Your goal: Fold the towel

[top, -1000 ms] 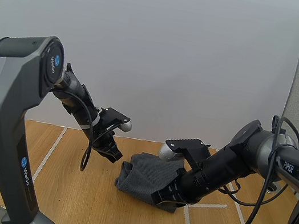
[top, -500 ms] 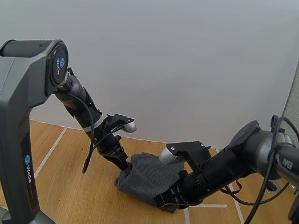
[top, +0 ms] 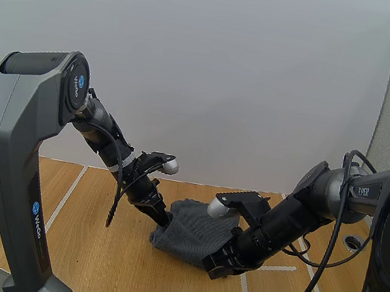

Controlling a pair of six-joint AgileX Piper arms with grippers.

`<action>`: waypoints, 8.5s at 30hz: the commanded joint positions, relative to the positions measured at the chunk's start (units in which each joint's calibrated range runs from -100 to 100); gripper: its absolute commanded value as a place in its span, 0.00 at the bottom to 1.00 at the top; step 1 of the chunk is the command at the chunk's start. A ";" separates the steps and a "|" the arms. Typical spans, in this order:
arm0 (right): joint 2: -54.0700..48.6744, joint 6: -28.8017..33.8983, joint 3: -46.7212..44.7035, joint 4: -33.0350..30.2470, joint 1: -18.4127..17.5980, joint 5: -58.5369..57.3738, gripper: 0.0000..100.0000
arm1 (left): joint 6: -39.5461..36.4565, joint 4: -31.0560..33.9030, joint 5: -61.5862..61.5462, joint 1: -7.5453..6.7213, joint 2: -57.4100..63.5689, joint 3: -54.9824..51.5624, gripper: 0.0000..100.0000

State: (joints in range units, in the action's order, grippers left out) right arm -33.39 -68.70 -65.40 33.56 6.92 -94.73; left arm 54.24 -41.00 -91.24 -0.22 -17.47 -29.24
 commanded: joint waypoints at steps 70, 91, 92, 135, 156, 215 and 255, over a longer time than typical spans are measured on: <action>10.02 -6.11 8.58 6.96 -0.07 24.62 0.00 | -4.01 -1.51 15.03 -3.96 25.29 -15.44 0.00; 29.14 -9.71 12.27 12.39 -0.07 35.88 0.00 | -2.97 -1.38 17.23 -3.96 6.28 -15.56 0.00; 29.14 -9.71 12.27 12.39 -0.07 35.88 0.00 | -2.85 -1.38 17.86 -3.96 5.67 -15.56 0.00; -17.17 7.23 12.82 2.02 1.26 -5.27 0.31 | -0.25 -1.91 7.06 6.05 9.98 -9.04 1.00; -23.11 12.81 22.36 -3.24 1.26 -5.27 0.31 | -0.84 -13.22 -8.76 6.96 -12.15 5.01 1.00; -23.11 15.07 23.22 -5.59 1.26 -5.27 0.00 | -1.51 -20.06 -8.76 1.45 -15.60 4.88 0.00; -23.11 13.91 23.22 -5.59 1.26 -5.27 0.00 | 0.87 13.56 -8.76 31.49 -13.10 32.82 0.00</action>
State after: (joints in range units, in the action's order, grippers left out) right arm -56.02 -54.47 -42.72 28.10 7.97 -99.95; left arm 55.09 -28.35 -99.74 30.39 -27.73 -0.59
